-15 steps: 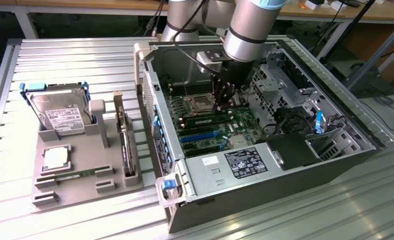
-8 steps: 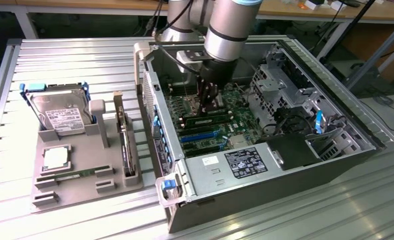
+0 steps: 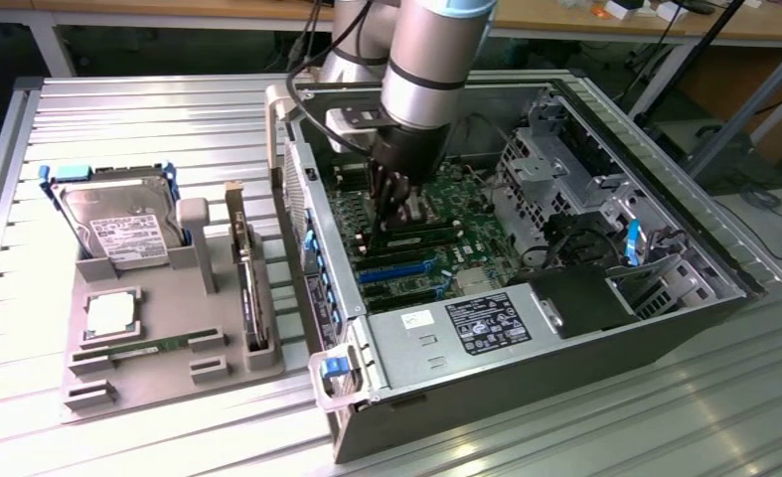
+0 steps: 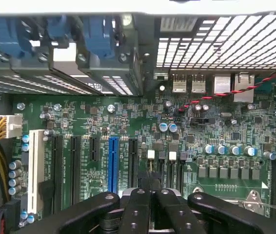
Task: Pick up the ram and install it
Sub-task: 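Press down the ram until it locks into place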
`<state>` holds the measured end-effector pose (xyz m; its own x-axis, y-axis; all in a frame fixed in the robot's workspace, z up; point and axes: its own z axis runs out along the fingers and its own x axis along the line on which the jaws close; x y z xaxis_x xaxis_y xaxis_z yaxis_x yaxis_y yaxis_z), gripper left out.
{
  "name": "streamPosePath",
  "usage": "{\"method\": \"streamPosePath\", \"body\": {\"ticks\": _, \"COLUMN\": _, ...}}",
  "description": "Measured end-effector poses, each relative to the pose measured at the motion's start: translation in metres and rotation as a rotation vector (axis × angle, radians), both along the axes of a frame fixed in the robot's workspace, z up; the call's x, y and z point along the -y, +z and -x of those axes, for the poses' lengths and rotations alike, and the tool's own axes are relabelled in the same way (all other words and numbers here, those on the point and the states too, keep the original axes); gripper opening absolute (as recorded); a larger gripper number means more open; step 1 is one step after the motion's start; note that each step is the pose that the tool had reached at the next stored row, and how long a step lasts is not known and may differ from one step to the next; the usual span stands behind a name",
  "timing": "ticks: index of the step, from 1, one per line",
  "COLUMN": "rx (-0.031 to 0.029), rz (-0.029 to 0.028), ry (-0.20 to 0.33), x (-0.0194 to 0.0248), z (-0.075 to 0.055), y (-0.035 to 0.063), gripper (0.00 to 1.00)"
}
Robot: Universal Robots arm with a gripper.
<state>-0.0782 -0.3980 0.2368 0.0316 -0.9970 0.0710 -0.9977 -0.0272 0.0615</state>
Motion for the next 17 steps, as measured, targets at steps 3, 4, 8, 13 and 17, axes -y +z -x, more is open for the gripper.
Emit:
{"method": "streamPosePath", "body": {"ticks": 3, "rx": -0.0005, "rz": 0.0010, "ry": 0.000, "x": 0.0001, "z": 0.002, "y": -0.0053, "gripper": 0.10}}
{"method": "streamPosePath", "body": {"ticks": 4, "rx": 0.0000, "rz": 0.0004, "ry": 0.000, "x": 0.0001, "z": 0.002, "y": -0.0062, "gripper": 0.10}}
{"method": "streamPosePath", "body": {"ticks": 8, "rx": -0.0099, "rz": -0.0002, "ry": 0.000, "x": 0.0003, "z": -0.009, "y": 0.0005, "gripper": 0.10}}
{"method": "streamPosePath", "body": {"ticks": 13, "rx": -0.0107, "rz": -0.0027, "ry": 0.002, "x": 0.0007, "z": -0.051, "y": 0.0007, "gripper": 0.10}}
{"method": "streamPosePath", "body": {"ticks": 17, "rx": -0.0106, "rz": -0.0136, "ry": 0.006, "x": 0.0008, "z": -0.084, "y": 0.0013, "gripper": 0.10}}
